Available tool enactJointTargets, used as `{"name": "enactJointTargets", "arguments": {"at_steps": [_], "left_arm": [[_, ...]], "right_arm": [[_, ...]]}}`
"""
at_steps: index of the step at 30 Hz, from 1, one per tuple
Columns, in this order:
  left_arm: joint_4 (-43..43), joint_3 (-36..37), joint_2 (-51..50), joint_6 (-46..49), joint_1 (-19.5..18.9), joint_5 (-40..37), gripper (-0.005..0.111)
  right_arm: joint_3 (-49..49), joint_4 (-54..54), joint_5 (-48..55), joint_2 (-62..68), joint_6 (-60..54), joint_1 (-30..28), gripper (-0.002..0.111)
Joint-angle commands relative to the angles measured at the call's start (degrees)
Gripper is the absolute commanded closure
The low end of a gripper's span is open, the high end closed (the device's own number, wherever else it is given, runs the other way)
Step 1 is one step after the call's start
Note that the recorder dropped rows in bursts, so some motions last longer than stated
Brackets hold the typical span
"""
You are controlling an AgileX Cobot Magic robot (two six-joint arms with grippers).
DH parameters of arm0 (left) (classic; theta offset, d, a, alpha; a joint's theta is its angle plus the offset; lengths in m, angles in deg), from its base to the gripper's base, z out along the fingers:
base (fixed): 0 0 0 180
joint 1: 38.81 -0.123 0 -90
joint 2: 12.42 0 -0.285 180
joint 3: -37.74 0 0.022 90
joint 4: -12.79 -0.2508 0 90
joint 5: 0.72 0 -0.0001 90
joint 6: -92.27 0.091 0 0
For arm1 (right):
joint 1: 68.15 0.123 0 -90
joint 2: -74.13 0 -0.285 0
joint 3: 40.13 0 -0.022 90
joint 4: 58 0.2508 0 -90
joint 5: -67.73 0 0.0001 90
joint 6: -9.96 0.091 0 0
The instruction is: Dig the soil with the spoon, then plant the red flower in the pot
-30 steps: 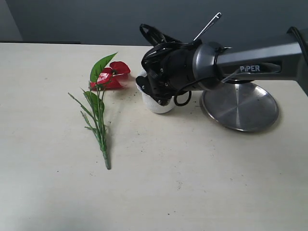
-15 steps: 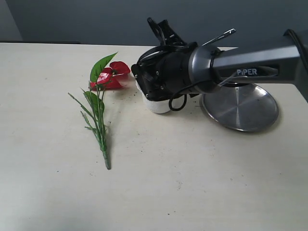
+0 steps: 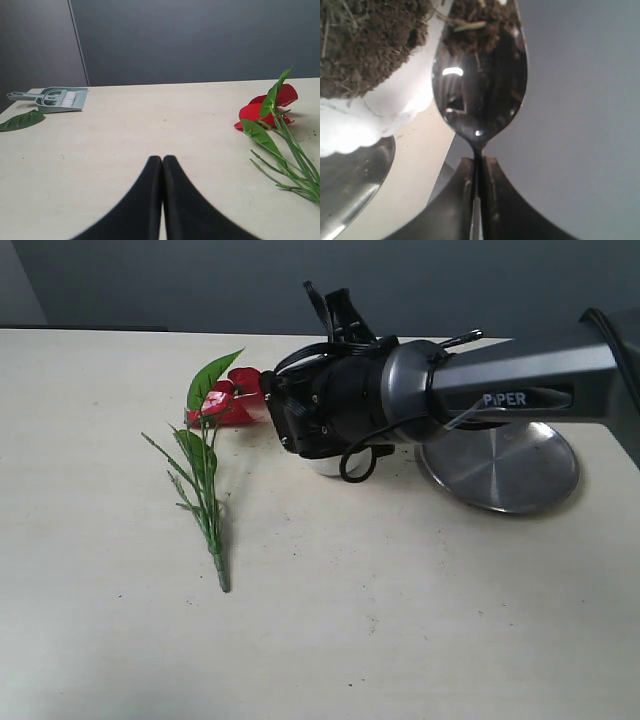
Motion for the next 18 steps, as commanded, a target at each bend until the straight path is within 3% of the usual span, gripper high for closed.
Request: {"name": "enactJointTargets", "arguments": {"at_steps": [1, 18], "left_arm": [[0.1, 0.3, 0.3, -0.1, 0.0, -0.1, 0.106], [0.1, 0.3, 0.3, -0.1, 0.0, -0.1, 0.106]], "right_arm": [[0.1, 1.4, 0.7, -0.7, 1.6, 0.1, 0.109], [0.1, 4.5, 3.4, -0.5, 7.0, -0.1, 0.109]]}}
